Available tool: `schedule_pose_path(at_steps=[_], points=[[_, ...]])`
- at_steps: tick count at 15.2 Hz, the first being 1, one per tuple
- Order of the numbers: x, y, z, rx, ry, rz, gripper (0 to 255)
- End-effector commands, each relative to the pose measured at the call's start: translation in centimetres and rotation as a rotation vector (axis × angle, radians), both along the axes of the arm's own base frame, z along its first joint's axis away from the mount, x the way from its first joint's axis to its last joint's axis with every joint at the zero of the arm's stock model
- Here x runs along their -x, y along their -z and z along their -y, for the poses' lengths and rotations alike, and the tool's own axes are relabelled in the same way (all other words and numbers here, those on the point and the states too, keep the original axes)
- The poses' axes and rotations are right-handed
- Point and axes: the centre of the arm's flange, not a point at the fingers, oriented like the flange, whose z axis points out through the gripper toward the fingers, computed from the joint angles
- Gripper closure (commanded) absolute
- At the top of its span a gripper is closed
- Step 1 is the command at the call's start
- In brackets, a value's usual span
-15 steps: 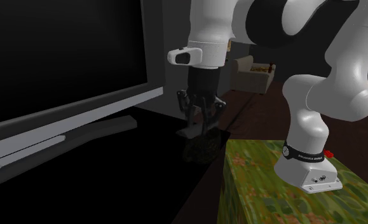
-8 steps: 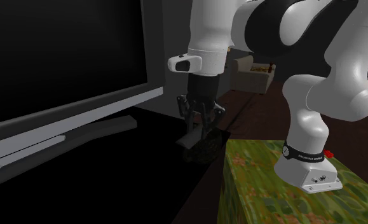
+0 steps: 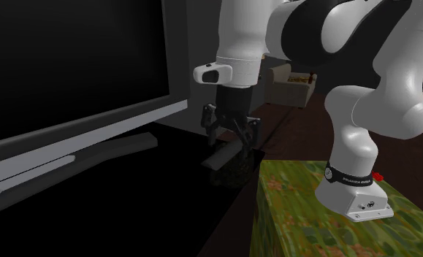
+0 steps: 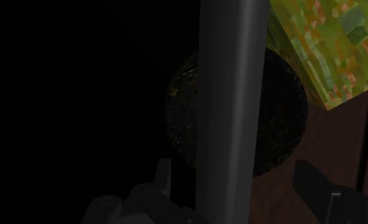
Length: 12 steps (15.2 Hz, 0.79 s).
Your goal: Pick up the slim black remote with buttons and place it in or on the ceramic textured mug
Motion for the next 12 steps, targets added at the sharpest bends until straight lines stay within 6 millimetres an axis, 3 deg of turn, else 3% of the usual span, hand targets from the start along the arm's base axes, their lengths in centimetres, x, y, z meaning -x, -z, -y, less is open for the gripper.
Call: schedule_pose_path(at_steps=[1,5,12], points=[[0.0,0.0,-0.1,0.0,0.0,0.0,0],[0.3,-4.9,-0.2,0.0,0.0,0.0,0],[0.3,-4.9,-0.2,0.0,0.0,0.0,0]])
